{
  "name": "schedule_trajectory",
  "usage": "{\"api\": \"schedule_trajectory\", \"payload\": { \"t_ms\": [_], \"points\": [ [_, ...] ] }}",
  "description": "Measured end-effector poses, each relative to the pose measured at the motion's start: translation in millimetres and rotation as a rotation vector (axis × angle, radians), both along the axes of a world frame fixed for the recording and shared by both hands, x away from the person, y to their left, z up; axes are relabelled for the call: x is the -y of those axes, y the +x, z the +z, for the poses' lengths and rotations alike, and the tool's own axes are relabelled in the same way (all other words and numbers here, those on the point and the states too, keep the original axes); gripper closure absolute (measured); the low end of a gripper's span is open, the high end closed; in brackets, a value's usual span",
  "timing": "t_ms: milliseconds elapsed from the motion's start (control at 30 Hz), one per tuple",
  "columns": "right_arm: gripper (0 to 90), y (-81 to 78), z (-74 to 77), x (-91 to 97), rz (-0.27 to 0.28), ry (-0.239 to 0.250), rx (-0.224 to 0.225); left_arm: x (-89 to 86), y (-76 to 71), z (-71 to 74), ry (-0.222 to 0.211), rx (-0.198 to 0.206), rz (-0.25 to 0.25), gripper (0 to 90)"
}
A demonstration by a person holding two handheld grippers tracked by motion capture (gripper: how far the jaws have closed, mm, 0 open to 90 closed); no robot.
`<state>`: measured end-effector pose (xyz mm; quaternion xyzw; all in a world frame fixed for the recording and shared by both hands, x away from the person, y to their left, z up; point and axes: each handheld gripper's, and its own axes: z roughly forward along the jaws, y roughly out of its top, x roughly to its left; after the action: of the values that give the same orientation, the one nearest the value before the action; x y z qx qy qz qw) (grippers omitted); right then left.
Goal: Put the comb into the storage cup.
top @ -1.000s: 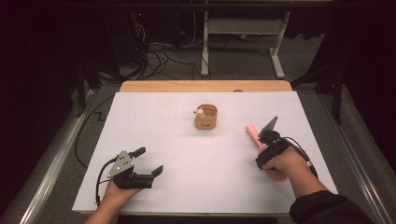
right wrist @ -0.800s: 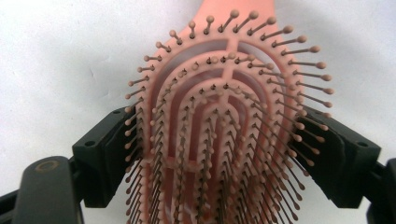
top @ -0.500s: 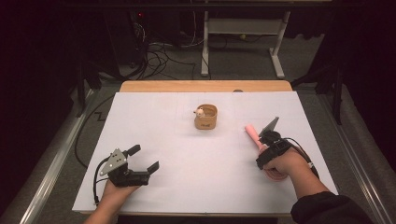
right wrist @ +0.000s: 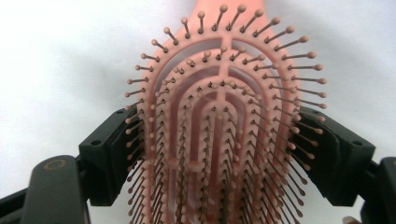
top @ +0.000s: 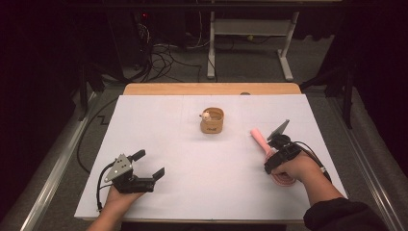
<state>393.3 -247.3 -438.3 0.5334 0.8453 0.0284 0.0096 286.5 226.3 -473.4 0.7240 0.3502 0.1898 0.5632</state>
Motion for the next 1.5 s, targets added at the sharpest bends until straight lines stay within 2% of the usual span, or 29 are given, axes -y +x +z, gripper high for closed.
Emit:
{"api": "schedule_trajectory", "payload": {
  "t_ms": [67, 200, 233, 467, 633, 767, 800, 867, 1000, 1367, 1400, 1500],
  "points": [
    [20.4, -0.9, 2.1, 0.3, 0.002, 0.014, 0.001, -0.4, -0.3, 0.4, 0.002, 0.004, -0.003, 1.0],
    [20.4, -2.9, 4.8, 0.7, 0.018, 0.009, 0.013, -0.5, 0.4, 0.5, -0.005, 0.004, -0.007, 1.0],
    [20.4, -3.5, 7.5, 2.4, 0.015, 0.031, 0.012, -0.3, 0.6, 0.5, -0.005, 0.003, -0.006, 1.0],
    [20.4, -5.9, 15.4, 6.0, 0.031, 0.025, 0.024, 1.0, 0.7, 0.1, 0.012, 0.005, -0.007, 1.0],
    [20.3, -10.5, 26.2, 5.0, 0.064, 0.015, 0.044, 2.3, -0.4, 1.0, 0.023, 0.009, -0.012, 1.0],
    [20.4, -16.2, 35.1, 2.9, 0.081, 0.024, 0.047, 3.3, -0.9, 0.6, 0.038, 0.009, -0.015, 1.0],
    [20.3, -17.0, 36.7, 3.3, 0.105, 0.025, 0.052, 3.5, -1.0, 0.7, 0.040, 0.006, -0.016, 1.0],
    [20.3, -20.0, 40.2, 2.2, 0.103, 0.024, 0.049, 3.8, -1.4, 0.9, 0.044, 0.007, -0.014, 1.2],
    [20.4, -26.1, 45.6, -1.1, 0.137, 0.029, 0.052, 5.1, -1.7, 0.2, 0.050, 0.014, -0.011, 1.2],
    [20.4, -31.9, 49.3, -14.5, 0.182, 0.033, 0.053, 5.6, -1.9, -0.1, 0.057, 0.021, -0.012, 1.2],
    [20.4, -31.4, 50.4, -18.3, 0.203, 0.033, 0.059, 5.5, -2.2, 0.2, 0.056, 0.026, -0.011, 1.2],
    [20.4, -30.8, 52.3, -21.7, 0.216, 0.033, 0.063, 5.7, -1.9, -0.3, 0.060, 0.024, -0.011, 1.2]
  ]
}}
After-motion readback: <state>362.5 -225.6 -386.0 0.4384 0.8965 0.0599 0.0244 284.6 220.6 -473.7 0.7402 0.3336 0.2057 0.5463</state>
